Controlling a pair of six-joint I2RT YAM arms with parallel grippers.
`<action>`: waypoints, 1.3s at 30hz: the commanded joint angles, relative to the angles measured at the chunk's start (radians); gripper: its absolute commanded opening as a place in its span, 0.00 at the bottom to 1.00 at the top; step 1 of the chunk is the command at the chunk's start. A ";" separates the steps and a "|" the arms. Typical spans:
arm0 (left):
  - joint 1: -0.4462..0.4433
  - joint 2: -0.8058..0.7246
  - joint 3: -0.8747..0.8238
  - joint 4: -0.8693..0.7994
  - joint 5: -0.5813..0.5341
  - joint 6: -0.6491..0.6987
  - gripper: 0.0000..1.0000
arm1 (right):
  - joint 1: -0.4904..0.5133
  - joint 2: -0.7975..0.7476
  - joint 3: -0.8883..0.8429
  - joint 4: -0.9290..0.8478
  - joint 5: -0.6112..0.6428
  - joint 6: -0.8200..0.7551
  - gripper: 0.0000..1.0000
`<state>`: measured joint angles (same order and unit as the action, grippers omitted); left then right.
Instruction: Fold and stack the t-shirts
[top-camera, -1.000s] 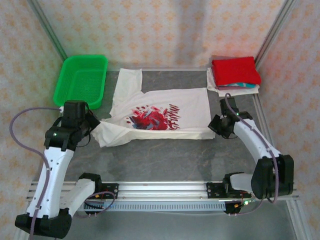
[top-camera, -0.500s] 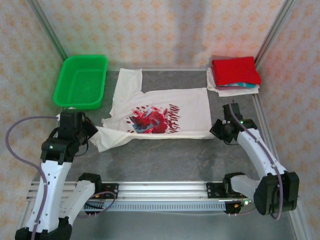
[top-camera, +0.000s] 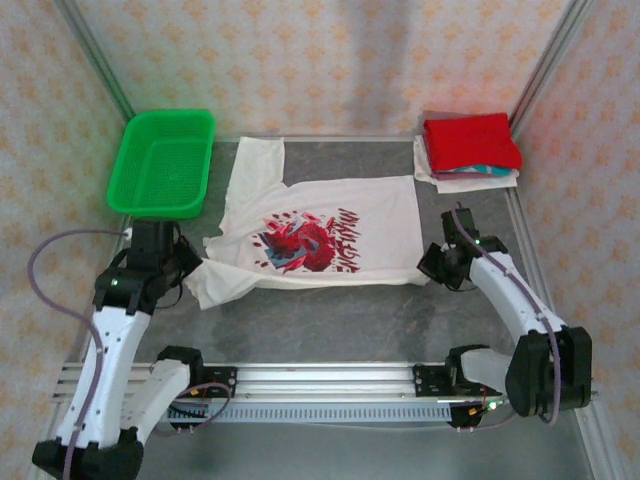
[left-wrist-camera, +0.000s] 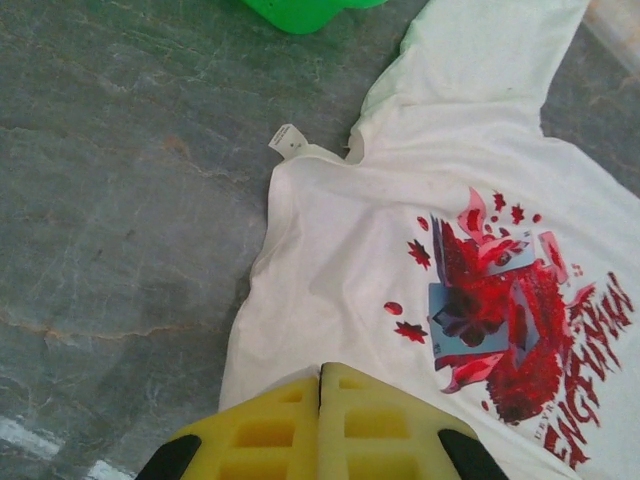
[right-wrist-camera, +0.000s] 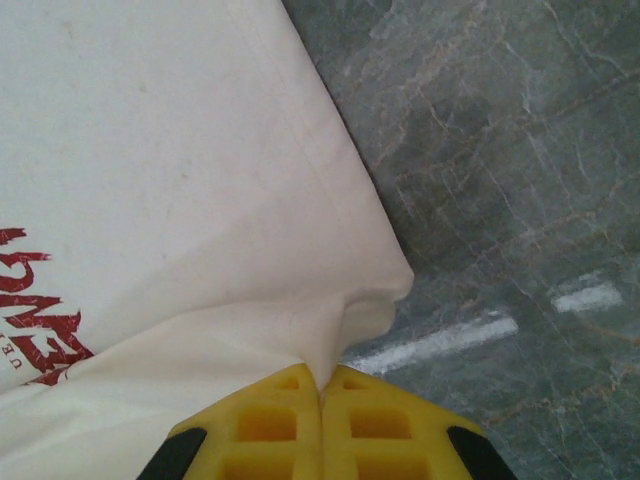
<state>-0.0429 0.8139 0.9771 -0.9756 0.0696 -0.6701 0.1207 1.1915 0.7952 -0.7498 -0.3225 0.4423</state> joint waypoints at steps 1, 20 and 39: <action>0.014 0.050 0.037 0.074 -0.025 0.044 0.00 | -0.006 0.049 0.060 0.027 0.011 -0.025 0.00; 0.043 0.334 0.171 0.176 -0.020 0.178 0.00 | -0.010 0.256 0.193 0.063 0.051 -0.048 0.00; 0.023 0.866 0.671 0.117 -0.035 0.279 0.45 | -0.018 0.417 0.400 0.011 0.131 -0.046 0.33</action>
<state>-0.0120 1.7607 1.6619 -0.7910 0.1040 -0.3943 0.1051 1.6676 1.1805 -0.6876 -0.2306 0.4023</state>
